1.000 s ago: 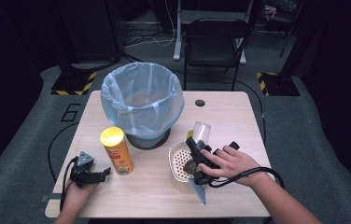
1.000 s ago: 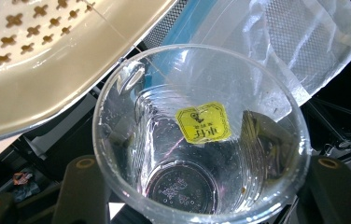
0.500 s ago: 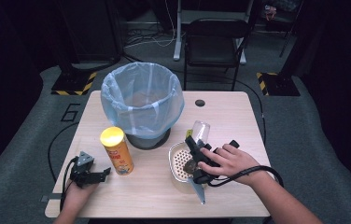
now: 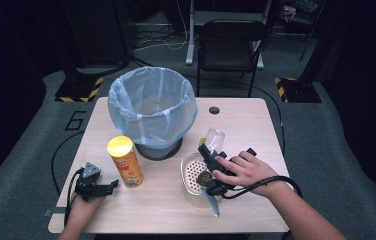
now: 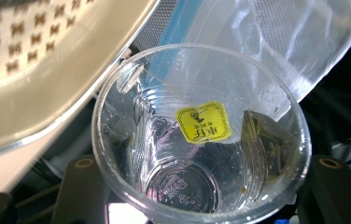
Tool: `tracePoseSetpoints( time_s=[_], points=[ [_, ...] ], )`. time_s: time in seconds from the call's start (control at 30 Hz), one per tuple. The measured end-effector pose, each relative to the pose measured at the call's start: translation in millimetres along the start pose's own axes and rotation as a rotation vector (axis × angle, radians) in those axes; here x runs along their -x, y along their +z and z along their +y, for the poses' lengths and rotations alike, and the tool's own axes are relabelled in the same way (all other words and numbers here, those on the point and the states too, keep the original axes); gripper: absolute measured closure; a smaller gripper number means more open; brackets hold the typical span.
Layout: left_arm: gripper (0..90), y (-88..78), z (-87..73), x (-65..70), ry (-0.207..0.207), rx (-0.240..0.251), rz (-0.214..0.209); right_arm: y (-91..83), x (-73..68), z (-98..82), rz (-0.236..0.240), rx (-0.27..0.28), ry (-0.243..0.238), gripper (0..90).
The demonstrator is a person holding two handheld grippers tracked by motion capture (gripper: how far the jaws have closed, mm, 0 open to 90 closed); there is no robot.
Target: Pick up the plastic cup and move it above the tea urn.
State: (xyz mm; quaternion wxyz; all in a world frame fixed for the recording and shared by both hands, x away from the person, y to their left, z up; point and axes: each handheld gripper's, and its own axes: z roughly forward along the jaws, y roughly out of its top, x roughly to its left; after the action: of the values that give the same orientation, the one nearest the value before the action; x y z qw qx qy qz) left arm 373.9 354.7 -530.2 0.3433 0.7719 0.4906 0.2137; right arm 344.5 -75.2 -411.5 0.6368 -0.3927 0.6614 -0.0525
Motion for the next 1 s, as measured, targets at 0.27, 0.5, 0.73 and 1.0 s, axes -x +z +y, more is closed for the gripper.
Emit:
tracePoseSetpoints(
  time_s=[0.27, 0.5, 0.73, 1.0],
  points=[
    [13.6, 0.0, 0.0, 0.0, 0.000, 0.000, 0.000, 4.1, 21.0, -26.2, 0.071, 0.039, 0.474, 40.0],
    [13.6, 0.0, 0.0, 0.0, 0.000, 0.000, 0.000, 6.6, 30.0, -42.2, 0.183, 0.133, 0.827, 40.1],
    [13.6, 0.0, 0.0, -0.1, 0.000, 0.000, 0.000, 4.7, 41.1, -61.8, 0.262, 0.270, 1.194, 40.1],
    [13.6, 0.0, 0.1, 0.3, -0.004, -0.001, 0.003, 7.2, 28.4, -82.5, 0.271, 0.474, 1.644, 40.2]
  ],
)
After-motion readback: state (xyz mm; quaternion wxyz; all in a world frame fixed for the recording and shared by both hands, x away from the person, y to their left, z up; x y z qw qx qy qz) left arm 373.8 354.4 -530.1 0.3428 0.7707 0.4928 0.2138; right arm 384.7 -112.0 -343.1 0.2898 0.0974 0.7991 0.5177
